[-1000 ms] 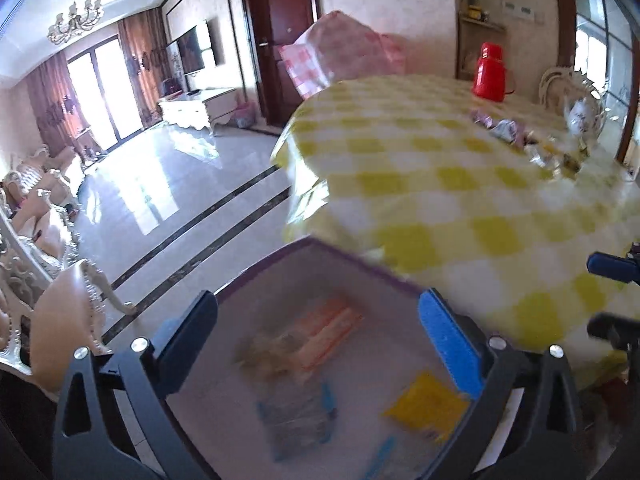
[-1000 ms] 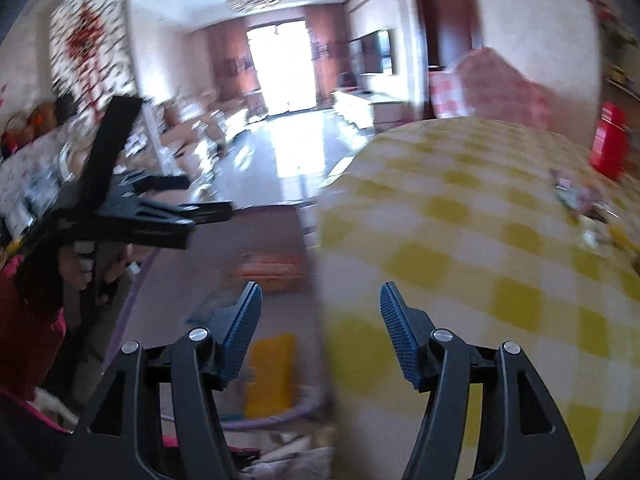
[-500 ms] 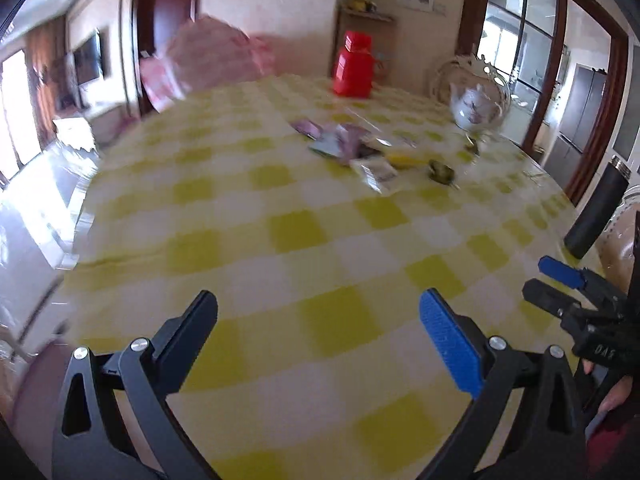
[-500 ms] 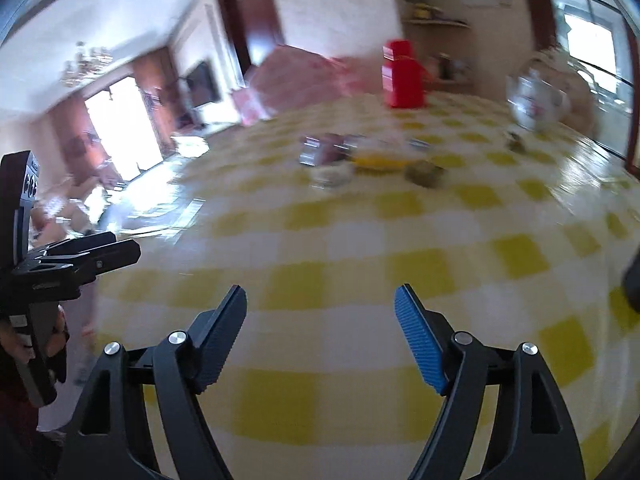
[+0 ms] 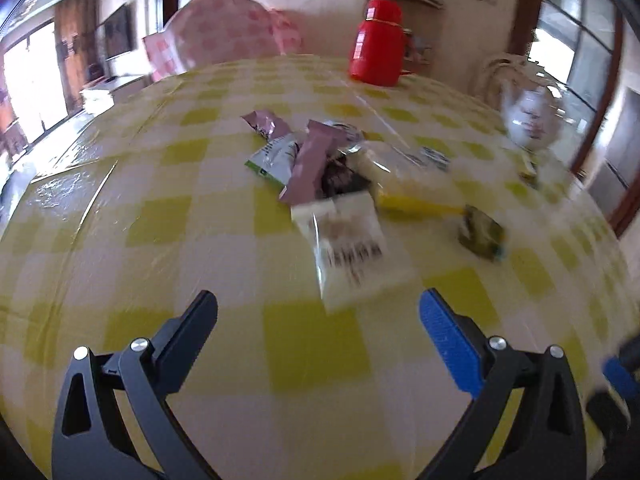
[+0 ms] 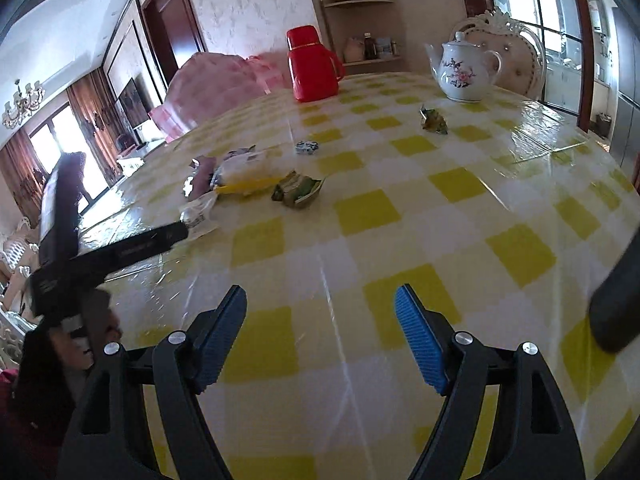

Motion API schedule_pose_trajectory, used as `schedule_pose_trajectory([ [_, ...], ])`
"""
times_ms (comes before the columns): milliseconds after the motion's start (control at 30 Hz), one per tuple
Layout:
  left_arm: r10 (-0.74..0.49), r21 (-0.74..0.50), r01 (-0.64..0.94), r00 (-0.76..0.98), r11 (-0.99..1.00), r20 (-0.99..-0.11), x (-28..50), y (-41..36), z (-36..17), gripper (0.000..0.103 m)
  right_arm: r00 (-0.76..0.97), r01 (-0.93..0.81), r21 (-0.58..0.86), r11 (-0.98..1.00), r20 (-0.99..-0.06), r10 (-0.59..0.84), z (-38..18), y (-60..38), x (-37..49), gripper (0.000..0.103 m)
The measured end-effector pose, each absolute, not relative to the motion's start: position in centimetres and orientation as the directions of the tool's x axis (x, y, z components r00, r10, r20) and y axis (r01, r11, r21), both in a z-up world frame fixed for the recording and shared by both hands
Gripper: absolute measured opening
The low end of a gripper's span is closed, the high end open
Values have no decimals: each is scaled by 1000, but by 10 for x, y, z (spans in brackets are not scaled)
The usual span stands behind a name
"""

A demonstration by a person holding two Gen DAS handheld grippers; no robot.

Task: Organize snacks
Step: 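Grasp the white nut packet with the left tool while the right tool grasps the green snack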

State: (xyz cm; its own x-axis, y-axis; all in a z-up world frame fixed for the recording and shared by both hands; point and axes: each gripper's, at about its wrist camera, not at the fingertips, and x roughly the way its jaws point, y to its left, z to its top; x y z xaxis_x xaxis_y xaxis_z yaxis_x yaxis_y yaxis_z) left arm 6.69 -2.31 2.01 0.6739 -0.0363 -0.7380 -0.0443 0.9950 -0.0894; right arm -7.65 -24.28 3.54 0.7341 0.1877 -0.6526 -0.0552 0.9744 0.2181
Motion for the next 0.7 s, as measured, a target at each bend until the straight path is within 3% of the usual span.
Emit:
schedule_pose_trajectory([
  [167,-28,-158,-137,662,978,-749,104,-17,18,101,722,-39,224,974,-668,183,29,-247,-51,75],
  [333,-14,-91,-99,595,991,-804,127,-28,9,100,707,-16,224,974,-686,170,25,-244,-19,75],
  [367,6,-50,-78,598,996,-801,127,-31,9,93,705,-9,223,975,-690,165,25,-243,-13,75],
  [433,20,-18,-56,616,998,-787,124,-29,10,43,689,14,238,971,-706,163,22,-241,5,76],
  [633,-40,-26,32,623,999,-781,106,4,12,42,629,67,312,948,-751,202,8,-213,59,79],
  [700,-49,-22,50,624,999,-780,100,14,12,42,635,79,273,959,-755,162,8,-199,69,80],
])
